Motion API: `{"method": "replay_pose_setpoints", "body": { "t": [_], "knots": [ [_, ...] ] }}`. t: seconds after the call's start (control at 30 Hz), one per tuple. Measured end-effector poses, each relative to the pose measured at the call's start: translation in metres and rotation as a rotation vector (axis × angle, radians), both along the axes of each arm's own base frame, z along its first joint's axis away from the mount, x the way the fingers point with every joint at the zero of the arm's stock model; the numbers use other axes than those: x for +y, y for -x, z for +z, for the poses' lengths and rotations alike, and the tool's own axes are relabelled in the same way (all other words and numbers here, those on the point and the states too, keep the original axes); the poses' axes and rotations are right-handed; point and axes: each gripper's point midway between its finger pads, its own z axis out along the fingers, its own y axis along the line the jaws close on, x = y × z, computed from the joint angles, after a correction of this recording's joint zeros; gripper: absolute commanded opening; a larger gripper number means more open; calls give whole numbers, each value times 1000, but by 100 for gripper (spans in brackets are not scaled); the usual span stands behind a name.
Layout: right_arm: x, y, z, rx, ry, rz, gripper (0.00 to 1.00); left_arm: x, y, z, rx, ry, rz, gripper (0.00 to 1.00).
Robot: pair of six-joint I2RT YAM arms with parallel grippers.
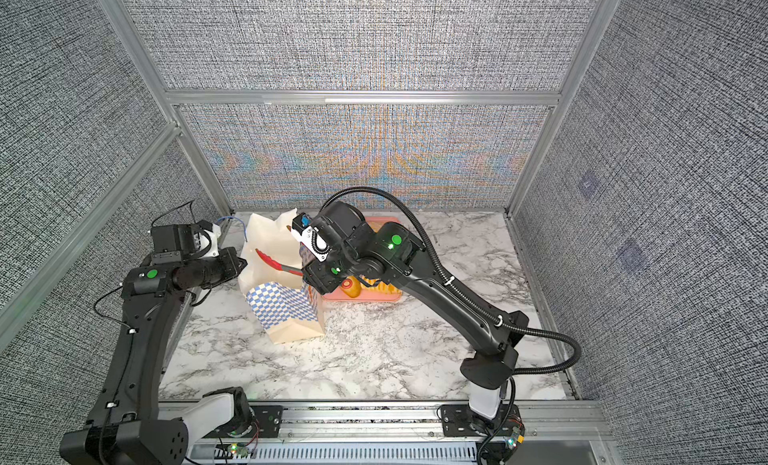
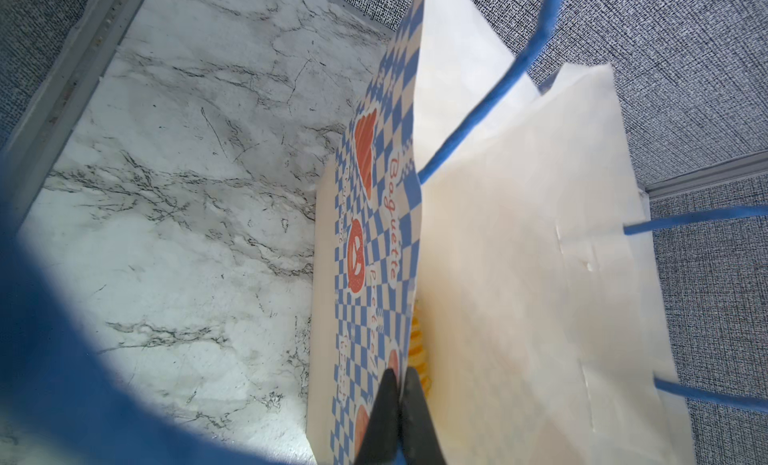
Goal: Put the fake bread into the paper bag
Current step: 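Open the tongs and move them back over the pink tray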
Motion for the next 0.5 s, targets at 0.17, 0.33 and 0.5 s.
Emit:
{"method": "replay_pose_setpoints", "body": {
  "t": [0.17,0.33,0.5],
  "knots": [
    [-18,-1,14,-38,-34,-48,62,0,0,1,-1,-2,2,3],
    [-49,-11,27,-80,-73,-138,62,3,-1,1,-2,-16,11,2],
    [-90,-25,29,-78,-114,-260,62,6,-2,5,-9,-28,19,2]
  ]
}}
